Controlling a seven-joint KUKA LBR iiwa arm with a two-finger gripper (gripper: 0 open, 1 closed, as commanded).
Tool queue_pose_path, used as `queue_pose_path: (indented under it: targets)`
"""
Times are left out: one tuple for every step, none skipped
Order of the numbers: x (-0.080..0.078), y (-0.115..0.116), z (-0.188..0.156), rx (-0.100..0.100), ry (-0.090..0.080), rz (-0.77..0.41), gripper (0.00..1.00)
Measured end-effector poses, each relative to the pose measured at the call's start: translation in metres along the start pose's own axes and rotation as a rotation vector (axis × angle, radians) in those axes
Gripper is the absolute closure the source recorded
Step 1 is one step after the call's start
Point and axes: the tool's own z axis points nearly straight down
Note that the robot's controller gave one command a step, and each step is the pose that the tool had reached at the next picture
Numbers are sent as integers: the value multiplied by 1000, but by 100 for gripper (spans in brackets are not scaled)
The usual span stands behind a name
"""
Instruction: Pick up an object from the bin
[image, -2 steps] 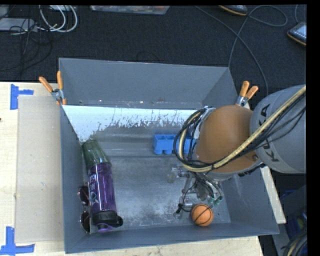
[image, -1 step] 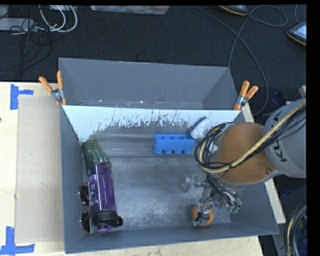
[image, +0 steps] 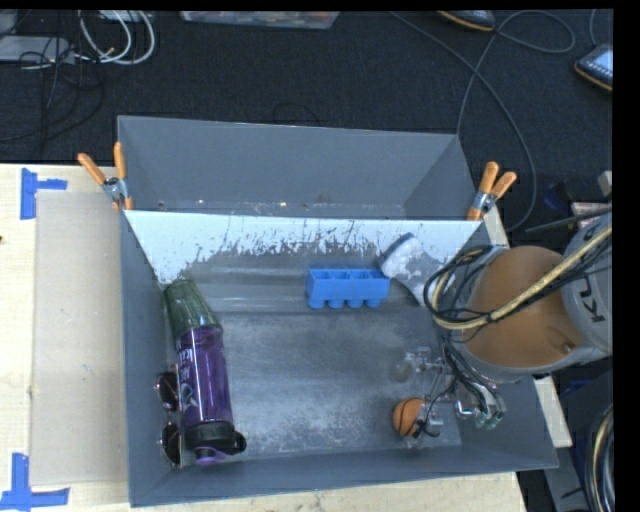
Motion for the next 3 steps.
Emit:
queue_pose_path:
  targets:
    - [-1,-20,3,0,6,-372,0]
    - [2,0,25,3,-8,-237,0]
    - [7,28,32,4,-11,-437,100]
